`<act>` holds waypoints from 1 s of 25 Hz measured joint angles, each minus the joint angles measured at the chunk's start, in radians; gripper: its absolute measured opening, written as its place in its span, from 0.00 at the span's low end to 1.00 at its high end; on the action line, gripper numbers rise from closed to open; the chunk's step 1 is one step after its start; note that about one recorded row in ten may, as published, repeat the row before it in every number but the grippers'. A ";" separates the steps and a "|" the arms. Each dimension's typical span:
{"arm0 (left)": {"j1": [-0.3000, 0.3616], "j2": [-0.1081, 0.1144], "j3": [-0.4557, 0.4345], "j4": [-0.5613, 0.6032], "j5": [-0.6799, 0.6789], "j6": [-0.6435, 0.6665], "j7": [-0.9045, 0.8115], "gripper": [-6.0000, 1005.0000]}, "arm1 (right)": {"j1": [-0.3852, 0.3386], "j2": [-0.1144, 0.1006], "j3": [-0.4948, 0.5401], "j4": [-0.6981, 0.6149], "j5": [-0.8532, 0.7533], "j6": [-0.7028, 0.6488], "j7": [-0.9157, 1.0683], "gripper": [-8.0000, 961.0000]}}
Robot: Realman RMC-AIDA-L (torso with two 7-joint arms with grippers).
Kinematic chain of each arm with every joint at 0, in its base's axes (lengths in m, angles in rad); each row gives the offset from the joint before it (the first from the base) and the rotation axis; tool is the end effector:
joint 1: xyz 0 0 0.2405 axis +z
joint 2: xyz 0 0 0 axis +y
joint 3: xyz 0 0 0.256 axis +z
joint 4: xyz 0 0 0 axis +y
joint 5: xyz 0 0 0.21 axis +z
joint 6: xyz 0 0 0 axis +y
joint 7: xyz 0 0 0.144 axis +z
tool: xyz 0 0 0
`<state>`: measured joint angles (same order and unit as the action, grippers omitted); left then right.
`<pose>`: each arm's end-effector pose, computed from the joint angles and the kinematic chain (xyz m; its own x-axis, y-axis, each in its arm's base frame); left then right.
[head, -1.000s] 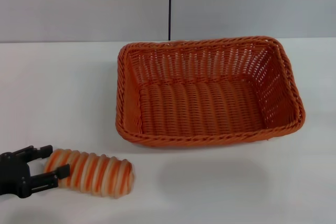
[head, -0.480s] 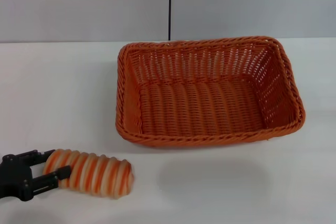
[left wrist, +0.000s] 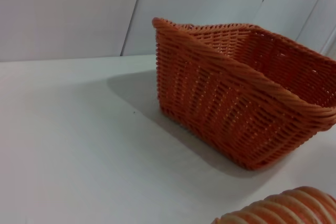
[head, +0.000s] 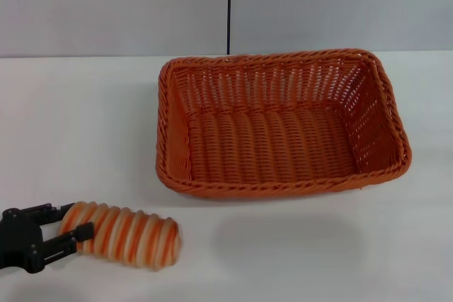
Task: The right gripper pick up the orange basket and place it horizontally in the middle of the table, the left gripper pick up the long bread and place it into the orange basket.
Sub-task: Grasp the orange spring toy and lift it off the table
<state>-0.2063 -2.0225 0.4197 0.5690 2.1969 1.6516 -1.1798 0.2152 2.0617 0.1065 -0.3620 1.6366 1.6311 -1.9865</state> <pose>-0.3816 0.2034 0.0230 0.6970 0.5202 0.4935 0.6761 -0.7060 -0.2109 0.3950 0.2236 0.1164 0.2480 0.2174 -0.9440 -0.9453 -0.1590 -0.2850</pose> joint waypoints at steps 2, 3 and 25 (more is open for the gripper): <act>0.000 0.000 0.000 0.000 -0.001 0.003 0.000 0.54 | 0.000 0.001 -0.001 0.000 0.001 0.002 0.000 0.50; -0.001 0.000 0.000 0.000 -0.002 0.008 0.000 0.53 | 0.000 0.001 -0.001 0.000 0.002 0.003 0.000 0.50; -0.009 0.006 0.004 0.000 0.001 0.021 -0.007 0.36 | 0.007 0.001 0.009 0.000 0.005 -0.004 0.000 0.50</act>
<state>-0.2148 -2.0166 0.4234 0.5691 2.1981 1.6723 -1.1868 0.2227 2.0632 0.1155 -0.3620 1.6413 1.6268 -1.9865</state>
